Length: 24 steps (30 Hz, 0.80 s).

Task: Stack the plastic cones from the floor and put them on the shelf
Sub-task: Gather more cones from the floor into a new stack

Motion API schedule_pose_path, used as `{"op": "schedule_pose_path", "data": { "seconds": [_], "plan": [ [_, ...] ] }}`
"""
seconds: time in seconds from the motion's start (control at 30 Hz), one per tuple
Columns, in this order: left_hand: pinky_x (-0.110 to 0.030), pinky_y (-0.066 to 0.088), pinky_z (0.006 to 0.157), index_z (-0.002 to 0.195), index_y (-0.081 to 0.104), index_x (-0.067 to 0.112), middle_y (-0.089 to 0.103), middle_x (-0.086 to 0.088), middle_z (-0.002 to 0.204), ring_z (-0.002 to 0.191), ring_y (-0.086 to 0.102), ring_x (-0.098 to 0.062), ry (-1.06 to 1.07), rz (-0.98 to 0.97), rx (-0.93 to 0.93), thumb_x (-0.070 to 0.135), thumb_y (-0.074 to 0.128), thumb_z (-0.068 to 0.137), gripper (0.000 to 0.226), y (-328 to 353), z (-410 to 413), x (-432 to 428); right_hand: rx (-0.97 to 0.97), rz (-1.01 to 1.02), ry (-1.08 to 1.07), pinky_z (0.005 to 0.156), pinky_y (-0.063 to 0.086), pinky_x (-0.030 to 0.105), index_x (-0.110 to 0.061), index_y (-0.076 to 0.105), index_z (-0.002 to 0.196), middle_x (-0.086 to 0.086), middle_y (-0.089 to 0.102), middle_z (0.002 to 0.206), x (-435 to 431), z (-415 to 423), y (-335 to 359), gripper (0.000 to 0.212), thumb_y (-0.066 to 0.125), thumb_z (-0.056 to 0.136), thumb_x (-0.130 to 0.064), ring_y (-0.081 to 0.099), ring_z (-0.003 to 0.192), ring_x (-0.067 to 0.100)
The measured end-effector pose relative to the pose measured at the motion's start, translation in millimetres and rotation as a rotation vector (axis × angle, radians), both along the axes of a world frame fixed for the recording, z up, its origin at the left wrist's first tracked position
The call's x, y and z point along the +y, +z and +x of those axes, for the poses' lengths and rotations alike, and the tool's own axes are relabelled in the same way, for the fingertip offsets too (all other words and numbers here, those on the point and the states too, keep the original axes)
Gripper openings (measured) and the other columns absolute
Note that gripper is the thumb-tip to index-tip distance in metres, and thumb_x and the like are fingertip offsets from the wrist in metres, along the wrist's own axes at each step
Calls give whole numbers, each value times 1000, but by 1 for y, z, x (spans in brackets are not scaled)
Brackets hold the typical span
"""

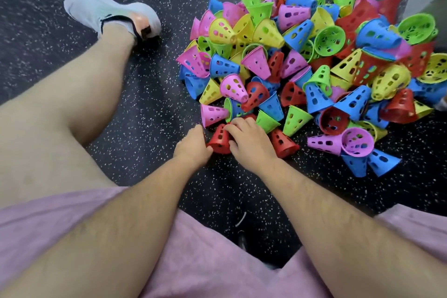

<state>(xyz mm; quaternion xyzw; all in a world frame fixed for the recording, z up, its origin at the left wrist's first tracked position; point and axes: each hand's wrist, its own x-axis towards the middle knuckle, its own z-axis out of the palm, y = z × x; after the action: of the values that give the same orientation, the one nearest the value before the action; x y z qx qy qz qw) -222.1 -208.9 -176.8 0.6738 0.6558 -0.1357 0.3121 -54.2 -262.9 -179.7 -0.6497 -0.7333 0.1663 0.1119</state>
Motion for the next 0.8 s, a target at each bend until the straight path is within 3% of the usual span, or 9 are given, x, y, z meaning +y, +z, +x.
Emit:
{"op": "schedule_pose_path", "data": {
  "seconds": [0.2,0.3,0.4,0.47,0.53,0.6,0.67,0.8],
  "plan": [
    [-37,49,83,118,53,14,63,-1,103,97,63,-27,-20,-29,-149,19,61,94,26,-14,-2,-11,28,-61,46,80,49,45,-11,63,112,8,59,111,-7,-23,-16,42,59,70,-8,52,94,32],
    [-37,49,85,112,57,13,65,-1,103,95,61,-24,27,-11,-190,17,58,96,17,-13,4,-13,73,-166,-35,87,48,45,-10,57,122,8,54,121,-14,-28,-19,37,55,85,-12,50,102,31],
    [-32,44,75,102,59,17,65,4,95,89,61,-20,131,1,-299,24,65,93,13,-3,7,-8,210,-150,-142,90,47,43,-13,56,125,6,58,119,-7,-23,-14,31,47,95,-10,53,107,28],
    [-23,44,75,103,59,23,61,4,101,91,61,-10,192,41,-461,29,71,86,21,8,6,-5,399,-114,-294,85,47,35,-16,59,116,1,64,108,2,-20,-4,23,49,96,-12,58,100,21],
    [-13,43,88,112,56,35,54,8,117,105,54,7,113,149,-612,40,70,80,35,21,4,-6,582,-105,-456,77,47,28,-21,59,107,-8,64,95,7,-19,6,14,54,95,-17,60,88,12],
    [-24,45,104,124,54,39,55,15,128,119,53,2,-8,218,-663,47,68,76,51,28,3,-7,697,-110,-551,74,49,23,-26,61,101,-12,64,87,11,-18,12,12,58,92,-19,61,80,5],
    [-38,45,109,136,48,37,58,18,131,123,57,-7,7,191,-656,47,72,72,70,28,3,-8,747,-150,-584,74,52,23,-28,63,98,-12,66,84,13,-15,12,12,61,90,-19,62,78,2],
    [-35,49,106,143,37,44,62,16,129,114,65,-7,15,43,-672,40,78,66,87,25,9,-12,824,-214,-610,77,57,28,-24,71,98,-9,71,83,12,-8,8,15,64,88,-15,67,78,4]
  ]
}}
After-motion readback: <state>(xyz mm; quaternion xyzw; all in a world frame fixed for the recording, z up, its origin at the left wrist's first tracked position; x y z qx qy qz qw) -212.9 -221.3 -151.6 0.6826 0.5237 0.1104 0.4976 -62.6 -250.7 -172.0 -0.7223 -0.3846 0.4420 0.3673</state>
